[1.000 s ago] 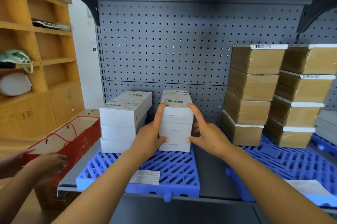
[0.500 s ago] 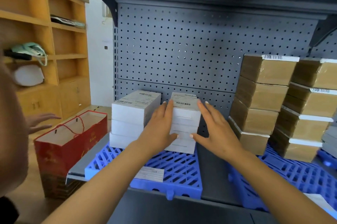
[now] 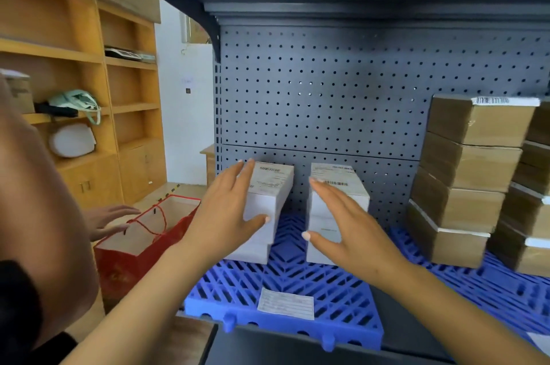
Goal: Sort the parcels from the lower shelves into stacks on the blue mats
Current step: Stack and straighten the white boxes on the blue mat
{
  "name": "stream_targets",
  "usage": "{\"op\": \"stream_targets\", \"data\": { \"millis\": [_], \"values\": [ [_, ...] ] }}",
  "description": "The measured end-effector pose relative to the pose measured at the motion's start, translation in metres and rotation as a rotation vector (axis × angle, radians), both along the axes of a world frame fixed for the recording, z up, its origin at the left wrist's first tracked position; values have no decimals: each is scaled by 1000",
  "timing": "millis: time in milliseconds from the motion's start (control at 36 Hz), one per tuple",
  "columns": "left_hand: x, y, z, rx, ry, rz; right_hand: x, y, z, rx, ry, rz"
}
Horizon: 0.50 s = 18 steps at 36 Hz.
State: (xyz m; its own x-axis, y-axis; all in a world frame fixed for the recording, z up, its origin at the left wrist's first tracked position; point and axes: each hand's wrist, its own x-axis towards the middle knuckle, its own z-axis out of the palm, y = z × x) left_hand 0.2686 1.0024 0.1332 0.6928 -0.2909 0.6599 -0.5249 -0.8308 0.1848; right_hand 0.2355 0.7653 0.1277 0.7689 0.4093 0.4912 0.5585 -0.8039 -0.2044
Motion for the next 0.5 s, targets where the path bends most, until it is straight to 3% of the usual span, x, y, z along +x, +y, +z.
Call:
{"op": "stream_targets", "data": {
  "millis": [250, 500],
  "values": [
    [26, 28, -28, -90, 202, -30, 15, 51, -14, 5, 115, 35],
    [34, 29, -45, -206, 218, -174, 29, 69, -28, 63, 109, -61]
  ]
}}
